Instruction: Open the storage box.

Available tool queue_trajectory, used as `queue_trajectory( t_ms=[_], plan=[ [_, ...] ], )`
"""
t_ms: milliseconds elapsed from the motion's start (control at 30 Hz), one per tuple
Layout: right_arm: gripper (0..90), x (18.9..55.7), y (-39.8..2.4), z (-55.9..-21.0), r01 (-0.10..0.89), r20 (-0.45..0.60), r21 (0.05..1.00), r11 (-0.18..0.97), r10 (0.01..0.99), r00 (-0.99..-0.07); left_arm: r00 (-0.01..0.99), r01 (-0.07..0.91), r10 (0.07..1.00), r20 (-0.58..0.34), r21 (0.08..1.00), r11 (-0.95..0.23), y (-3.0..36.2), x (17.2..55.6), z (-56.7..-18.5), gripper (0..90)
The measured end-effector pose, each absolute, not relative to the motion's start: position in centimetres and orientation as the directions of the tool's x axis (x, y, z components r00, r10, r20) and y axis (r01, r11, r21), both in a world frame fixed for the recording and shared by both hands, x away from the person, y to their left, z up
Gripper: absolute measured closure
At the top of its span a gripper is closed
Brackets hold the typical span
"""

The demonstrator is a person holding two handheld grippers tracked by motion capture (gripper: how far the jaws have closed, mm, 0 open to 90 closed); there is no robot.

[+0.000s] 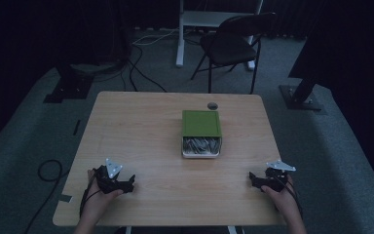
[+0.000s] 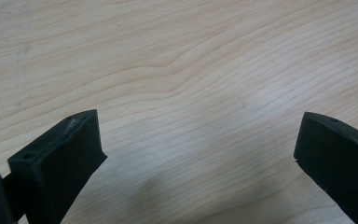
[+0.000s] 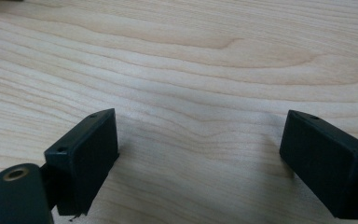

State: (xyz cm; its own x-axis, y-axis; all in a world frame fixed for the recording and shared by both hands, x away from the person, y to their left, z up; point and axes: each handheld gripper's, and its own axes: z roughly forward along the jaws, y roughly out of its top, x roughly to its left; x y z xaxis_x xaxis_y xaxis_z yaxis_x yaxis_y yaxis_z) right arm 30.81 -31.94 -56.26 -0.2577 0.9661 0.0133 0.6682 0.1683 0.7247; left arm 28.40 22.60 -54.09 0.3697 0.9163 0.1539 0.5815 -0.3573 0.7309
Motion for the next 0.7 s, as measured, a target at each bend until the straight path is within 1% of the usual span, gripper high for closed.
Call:
queue_trajectory(
  t_ms=[67,100,167,700],
  plan=[
    [11.0,30.8,-31.9,-56.3,0.668,0.013,0.725,0.168,0.966,-0.258,0.378,0.578,0.912,0.156,0.730,-0.364,22.4,28.4,-54.1,1.6],
    [11.0,30.8,-31.9,-56.3,0.668,0.013,0.725,0.168,0.966,-0.258,0.407,0.571,0.899,0.162,0.723,-0.389,21.8,28.5,-54.1,1.6],
    [11.0,30.8,-31.9,-56.3,0.668,0.013,0.725,0.168,0.966,-0.258,0.423,0.556,0.890,0.169,0.727,-0.403,21.3,28.6,-54.0,1.6],
    [11.0,30.8,-31.9,-56.3,0.668,0.013,0.725,0.168,0.966,-0.258,0.507,0.495,0.836,0.210,0.723,-0.481,17.6,29.2,-53.7,1.6]
  ],
)
